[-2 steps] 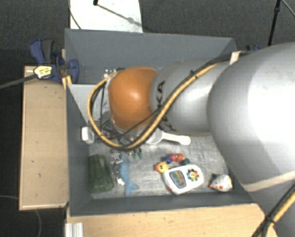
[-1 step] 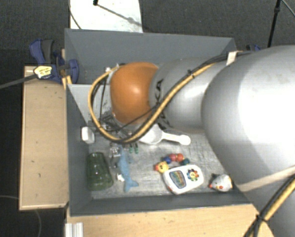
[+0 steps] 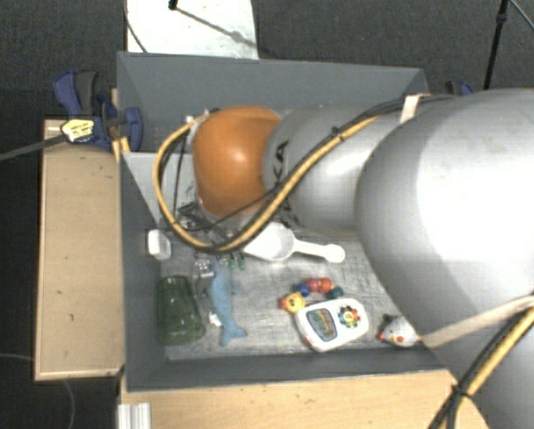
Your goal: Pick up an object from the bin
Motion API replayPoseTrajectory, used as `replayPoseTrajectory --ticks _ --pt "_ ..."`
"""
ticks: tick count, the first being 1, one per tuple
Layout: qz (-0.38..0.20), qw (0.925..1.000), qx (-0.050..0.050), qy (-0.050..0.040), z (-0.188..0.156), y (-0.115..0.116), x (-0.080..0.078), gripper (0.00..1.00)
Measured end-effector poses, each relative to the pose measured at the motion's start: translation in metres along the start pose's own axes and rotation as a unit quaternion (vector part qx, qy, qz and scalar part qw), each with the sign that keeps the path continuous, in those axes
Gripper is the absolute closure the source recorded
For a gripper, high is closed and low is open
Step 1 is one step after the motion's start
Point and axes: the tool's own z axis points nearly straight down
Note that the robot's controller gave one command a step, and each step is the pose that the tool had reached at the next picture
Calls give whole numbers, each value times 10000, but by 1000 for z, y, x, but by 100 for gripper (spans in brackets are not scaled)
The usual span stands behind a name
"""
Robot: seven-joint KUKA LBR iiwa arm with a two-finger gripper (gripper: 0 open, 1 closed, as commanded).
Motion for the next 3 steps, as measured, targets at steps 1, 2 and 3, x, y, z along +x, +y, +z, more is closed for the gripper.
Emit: replayPoseTrajectory --ticks 1,2,3 --pt "449 9990 -12 0 0 -17 9 100" --pt "454 9990 -12 1 0 -17 9 100" --pt "438 9990 13 41 -45 10 24 100"
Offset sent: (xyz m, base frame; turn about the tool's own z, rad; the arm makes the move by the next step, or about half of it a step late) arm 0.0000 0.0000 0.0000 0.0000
